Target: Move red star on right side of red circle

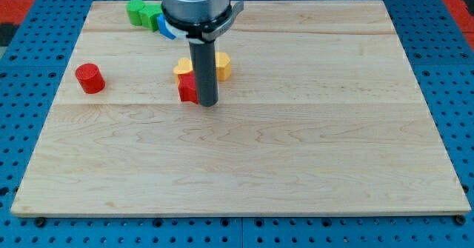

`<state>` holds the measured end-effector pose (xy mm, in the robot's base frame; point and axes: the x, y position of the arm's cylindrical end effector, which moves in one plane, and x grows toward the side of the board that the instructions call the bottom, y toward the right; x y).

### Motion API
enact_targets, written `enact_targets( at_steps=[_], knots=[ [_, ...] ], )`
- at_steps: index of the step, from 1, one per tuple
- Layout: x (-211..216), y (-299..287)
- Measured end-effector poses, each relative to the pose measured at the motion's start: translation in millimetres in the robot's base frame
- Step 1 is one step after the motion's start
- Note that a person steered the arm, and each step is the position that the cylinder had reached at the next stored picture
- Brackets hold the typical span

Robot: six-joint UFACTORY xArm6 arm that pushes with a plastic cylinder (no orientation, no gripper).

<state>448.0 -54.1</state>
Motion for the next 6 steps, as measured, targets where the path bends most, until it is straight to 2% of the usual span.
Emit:
enact_targets(
  at_steps=[1,2,3,4,5,6],
  knots=[
    [10,-7],
    [2,84],
    [-42,68],
    [-34,-7],
    [-4,-32],
    [-15,-80]
  ],
)
